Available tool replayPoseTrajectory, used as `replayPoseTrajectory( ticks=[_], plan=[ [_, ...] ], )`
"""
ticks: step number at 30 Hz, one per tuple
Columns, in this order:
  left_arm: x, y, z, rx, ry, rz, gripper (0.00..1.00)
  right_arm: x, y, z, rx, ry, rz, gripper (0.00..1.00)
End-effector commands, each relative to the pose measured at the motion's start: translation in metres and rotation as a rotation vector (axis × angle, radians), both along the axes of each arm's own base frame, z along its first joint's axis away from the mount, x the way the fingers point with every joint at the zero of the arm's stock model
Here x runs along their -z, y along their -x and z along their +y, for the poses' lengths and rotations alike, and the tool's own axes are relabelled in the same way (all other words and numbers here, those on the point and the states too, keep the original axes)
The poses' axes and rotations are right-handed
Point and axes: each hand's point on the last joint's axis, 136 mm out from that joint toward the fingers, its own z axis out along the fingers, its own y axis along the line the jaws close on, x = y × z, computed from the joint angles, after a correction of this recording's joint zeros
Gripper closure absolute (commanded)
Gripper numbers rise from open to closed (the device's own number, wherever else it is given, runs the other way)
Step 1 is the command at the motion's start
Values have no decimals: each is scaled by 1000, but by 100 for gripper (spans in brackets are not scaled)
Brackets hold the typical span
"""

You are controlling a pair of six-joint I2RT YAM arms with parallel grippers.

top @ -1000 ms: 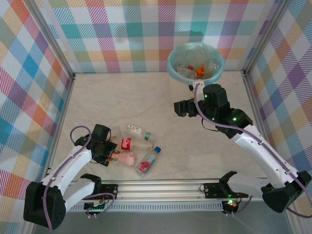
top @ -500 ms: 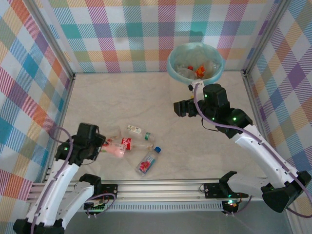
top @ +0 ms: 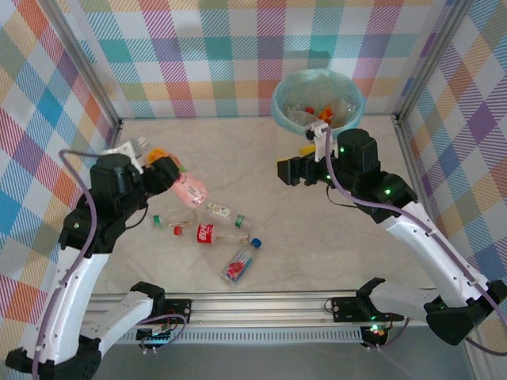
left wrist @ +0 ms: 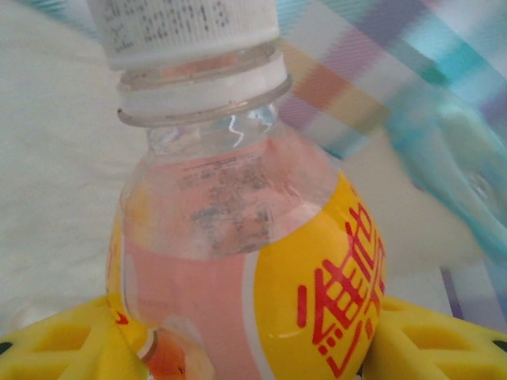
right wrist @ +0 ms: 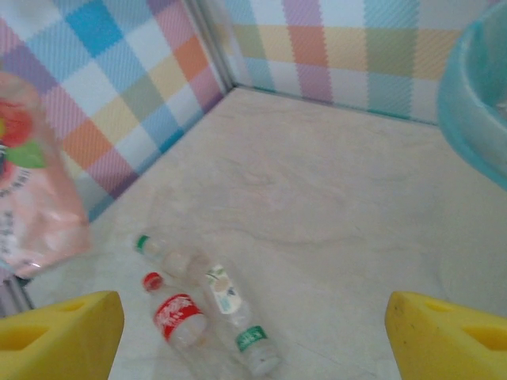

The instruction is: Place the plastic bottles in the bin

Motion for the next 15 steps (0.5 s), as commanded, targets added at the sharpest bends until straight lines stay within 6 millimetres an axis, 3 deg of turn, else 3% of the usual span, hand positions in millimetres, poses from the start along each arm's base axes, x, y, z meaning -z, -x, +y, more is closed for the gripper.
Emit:
replayPoseTrajectory(
  ticks=[1,7,15],
  plan=[
    [-41,5,-61,342,-141,-216,44,-53,21,19,-147,-155,-72,14],
    [-30,12,-128,594,-303,-260,44,-80,37,30,-254,-241,-84,14],
    [-17,31,-186,792,-414,-325,44,-77,34,37,-268,-241,-32,13]
  ],
)
